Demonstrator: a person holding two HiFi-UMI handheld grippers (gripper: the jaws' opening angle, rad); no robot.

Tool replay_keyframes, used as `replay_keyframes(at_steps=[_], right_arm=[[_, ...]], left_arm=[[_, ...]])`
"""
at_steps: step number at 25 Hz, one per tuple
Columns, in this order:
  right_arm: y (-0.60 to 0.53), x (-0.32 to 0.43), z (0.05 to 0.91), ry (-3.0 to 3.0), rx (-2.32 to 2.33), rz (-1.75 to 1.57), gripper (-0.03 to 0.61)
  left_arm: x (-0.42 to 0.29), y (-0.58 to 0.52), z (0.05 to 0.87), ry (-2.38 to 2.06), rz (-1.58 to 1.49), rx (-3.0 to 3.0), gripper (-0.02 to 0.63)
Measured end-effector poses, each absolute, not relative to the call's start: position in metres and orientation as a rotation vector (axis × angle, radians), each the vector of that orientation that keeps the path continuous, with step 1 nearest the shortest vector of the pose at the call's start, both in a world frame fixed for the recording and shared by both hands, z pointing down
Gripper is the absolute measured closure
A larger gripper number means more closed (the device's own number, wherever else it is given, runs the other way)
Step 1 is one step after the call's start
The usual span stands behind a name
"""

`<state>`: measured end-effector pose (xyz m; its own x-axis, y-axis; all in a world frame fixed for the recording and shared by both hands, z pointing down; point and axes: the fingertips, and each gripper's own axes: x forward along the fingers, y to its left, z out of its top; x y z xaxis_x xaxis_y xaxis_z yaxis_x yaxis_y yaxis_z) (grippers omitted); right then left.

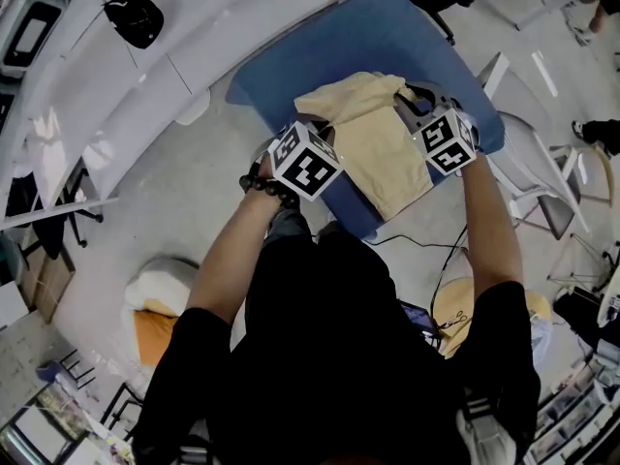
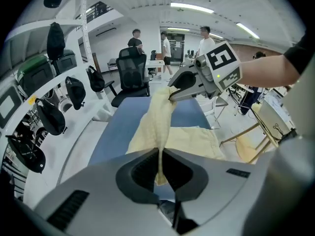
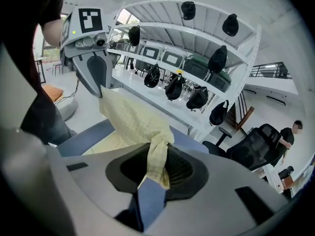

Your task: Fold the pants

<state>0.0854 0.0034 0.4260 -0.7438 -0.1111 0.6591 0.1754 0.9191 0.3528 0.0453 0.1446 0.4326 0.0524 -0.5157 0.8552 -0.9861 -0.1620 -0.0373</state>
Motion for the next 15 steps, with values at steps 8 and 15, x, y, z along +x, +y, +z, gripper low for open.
replay_keyframes(at_steps=[8, 15], right_arm=[[0.005, 0.136, 0.449, -2.275, -0.113, -0.551, 0.497], [0.007, 0.174, 0.471, -2.174, -0.179, -0.581, 0.494]], left_arm=[[0.100, 0.149, 0.455, -1.416, 1.001, 1.721, 0.583], [0.157, 0.154, 0.479, -1.272, 1.038, 1.766, 0.581]])
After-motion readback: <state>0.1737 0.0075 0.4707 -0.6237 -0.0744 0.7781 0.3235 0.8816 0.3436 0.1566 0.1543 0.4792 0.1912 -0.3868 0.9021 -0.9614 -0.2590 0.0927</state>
